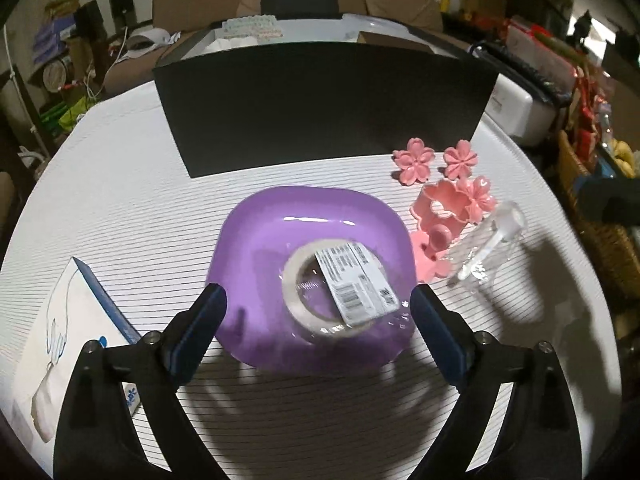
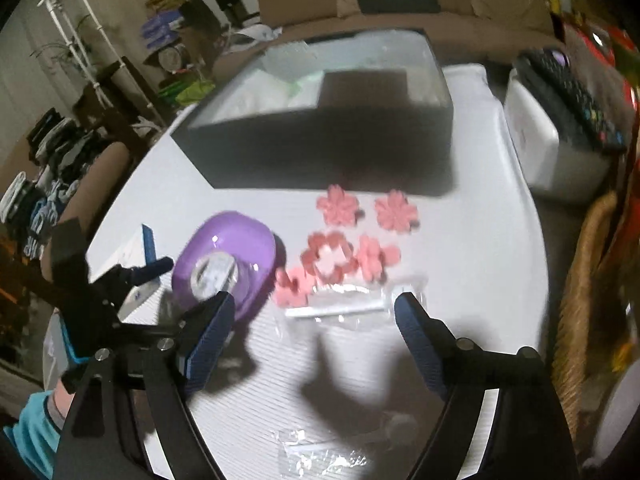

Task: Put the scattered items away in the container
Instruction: 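Lower the left tool onto the white tape roll and grasp it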

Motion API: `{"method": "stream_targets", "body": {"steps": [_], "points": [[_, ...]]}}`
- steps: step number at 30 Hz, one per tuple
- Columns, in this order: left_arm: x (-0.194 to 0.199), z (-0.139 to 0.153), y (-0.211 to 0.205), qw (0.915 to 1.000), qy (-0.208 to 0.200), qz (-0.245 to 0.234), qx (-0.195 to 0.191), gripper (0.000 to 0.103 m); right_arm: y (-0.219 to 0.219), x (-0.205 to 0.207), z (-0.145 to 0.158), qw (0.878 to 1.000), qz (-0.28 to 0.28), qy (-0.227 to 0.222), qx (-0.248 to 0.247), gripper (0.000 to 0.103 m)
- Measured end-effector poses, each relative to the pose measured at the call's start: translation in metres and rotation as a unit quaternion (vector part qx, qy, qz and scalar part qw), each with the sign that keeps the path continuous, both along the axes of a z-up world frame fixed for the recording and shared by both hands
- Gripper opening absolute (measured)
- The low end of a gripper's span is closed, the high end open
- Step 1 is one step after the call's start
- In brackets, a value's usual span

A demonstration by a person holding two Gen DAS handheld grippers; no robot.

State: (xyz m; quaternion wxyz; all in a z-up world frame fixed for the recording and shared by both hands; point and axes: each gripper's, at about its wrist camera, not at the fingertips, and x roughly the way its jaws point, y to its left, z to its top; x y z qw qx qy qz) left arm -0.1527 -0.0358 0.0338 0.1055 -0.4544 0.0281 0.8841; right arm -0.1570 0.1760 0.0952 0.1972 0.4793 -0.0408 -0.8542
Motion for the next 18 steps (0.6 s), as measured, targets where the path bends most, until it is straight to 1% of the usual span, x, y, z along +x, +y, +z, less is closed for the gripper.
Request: {"method": "stream_targets", "body": {"steps": [1, 2, 3, 6, 7, 8, 9, 10, 12, 15, 16, 17, 18], "points": [[0.0, 0.0, 0.0, 1.0, -0.003, -0.001, 0.004, 0.077, 0.001, 0.001, -0.003, 1.0, -0.002, 0.0, 0.005, 0.087], [-0.001, -0.001, 0.001, 0.9999, -0.008, -0.003, 0.012, 0.064, 0.002, 0.003, -0.007, 1.0, -0.005, 0.001, 0.013, 0.089], [-0.002, -0.001, 0.001, 0.9998, -0.012, -0.005, 0.018, 0.059, 0.002, 0.004, -0.008, 1.0, -0.007, 0.002, 0.016, 0.09], [0.0, 0.001, 0.001, 0.9998, -0.01, -0.002, 0.019, 0.053, 0.004, 0.006, -0.012, 1.0, -0.01, 0.0, 0.013, 0.091], [0.0, 0.003, 0.0, 0.9997, -0.008, 0.0, 0.023, 0.047, 0.005, 0.007, -0.013, 1.0, -0.011, 0.001, 0.013, 0.091], [0.001, 0.006, -0.002, 0.9995, -0.006, 0.003, 0.032, 0.033, 0.006, 0.008, -0.013, 1.0, -0.011, 0.002, 0.014, 0.092], [0.001, 0.01, -0.006, 0.9989, -0.005, 0.006, 0.046, 0.022, 0.007, 0.009, -0.012, 1.0, -0.012, 0.004, 0.014, 0.092], [0.001, 0.016, -0.009, 0.998, -0.004, 0.005, 0.063, 0.01, 0.008, 0.01, -0.012, 1.0, -0.012, 0.006, 0.012, 0.092], [0.003, 0.03, -0.017, 0.9952, 0.004, 0.003, 0.097, 0.01, 0.011, 0.013, -0.011, 1.0, -0.012, 0.007, 0.006, 0.092], [0.009, 0.048, -0.034, 0.9926, 0.02, 0.012, 0.119, 0.01, 0.016, 0.015, -0.01, 1.0, -0.012, 0.006, -0.004, 0.092], [0.01, 0.051, -0.04, 0.9919, 0.024, 0.018, 0.124, 0.012, 0.018, 0.016, -0.009, 1.0, -0.013, 0.007, -0.004, 0.092], [0.01, 0.054, -0.046, 0.9908, 0.029, 0.026, 0.13, 0.029, 0.02, 0.016, -0.008, 1.0, -0.014, 0.007, -0.007, 0.092], [0.01, 0.056, -0.049, 0.99, 0.035, 0.033, 0.133, 0.049, 0.021, 0.017, -0.006, 1.0, -0.013, 0.007, -0.012, 0.092]]}}
